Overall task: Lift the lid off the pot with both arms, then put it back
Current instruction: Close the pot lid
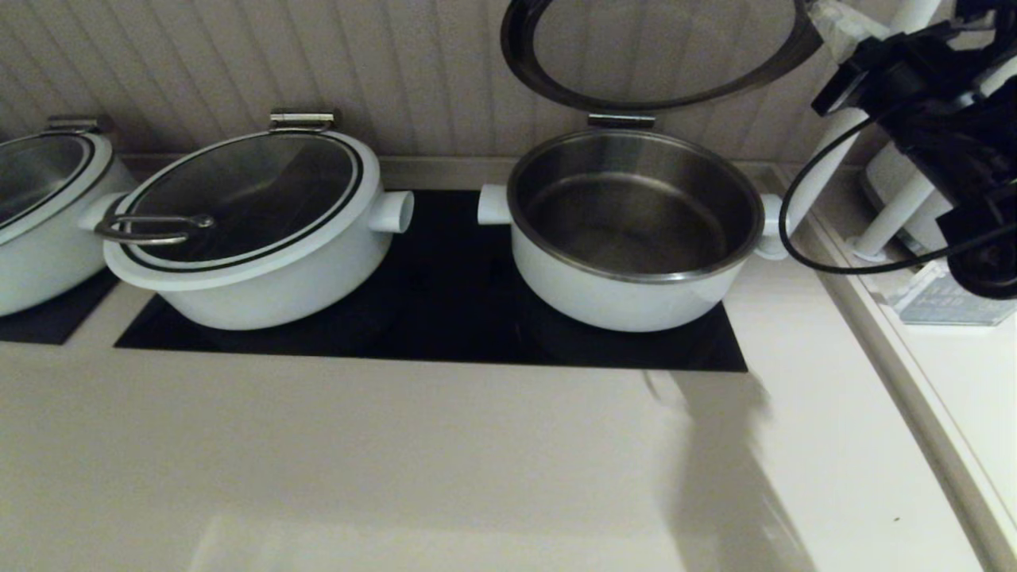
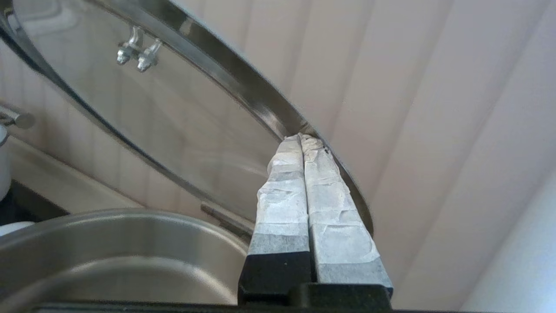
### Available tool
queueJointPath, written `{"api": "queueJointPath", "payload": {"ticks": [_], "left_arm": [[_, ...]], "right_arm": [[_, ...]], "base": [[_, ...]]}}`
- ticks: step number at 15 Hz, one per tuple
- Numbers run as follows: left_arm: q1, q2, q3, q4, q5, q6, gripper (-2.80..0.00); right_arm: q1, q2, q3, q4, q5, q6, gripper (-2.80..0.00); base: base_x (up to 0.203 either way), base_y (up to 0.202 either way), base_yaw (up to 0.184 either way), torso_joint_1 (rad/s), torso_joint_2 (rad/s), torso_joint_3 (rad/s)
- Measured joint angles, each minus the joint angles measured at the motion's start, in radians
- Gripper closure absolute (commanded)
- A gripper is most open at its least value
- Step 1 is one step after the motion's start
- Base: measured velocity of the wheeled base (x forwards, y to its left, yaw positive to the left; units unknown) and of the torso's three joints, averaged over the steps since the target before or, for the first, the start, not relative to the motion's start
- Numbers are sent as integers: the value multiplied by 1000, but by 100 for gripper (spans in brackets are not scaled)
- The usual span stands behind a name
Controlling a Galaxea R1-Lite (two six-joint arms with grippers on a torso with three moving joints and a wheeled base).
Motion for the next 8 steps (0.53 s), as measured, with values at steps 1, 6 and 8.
{"api": "queueJointPath", "payload": {"ticks": [1, 6, 8], "left_arm": [[0, 0, 0, 1, 0, 0, 0], [0, 0, 0, 0, 0, 0, 0], [0, 0, 0, 0, 0, 0, 0]], "right_arm": [[2, -9, 7, 3, 3, 0, 0], [4, -61, 90, 9, 30, 0, 0], [3, -95, 141, 8, 44, 0, 0]], "base": [[0, 0, 0, 0, 0, 0], [0, 0, 0, 0, 0, 0], [0, 0, 0, 0, 0, 0]]}}
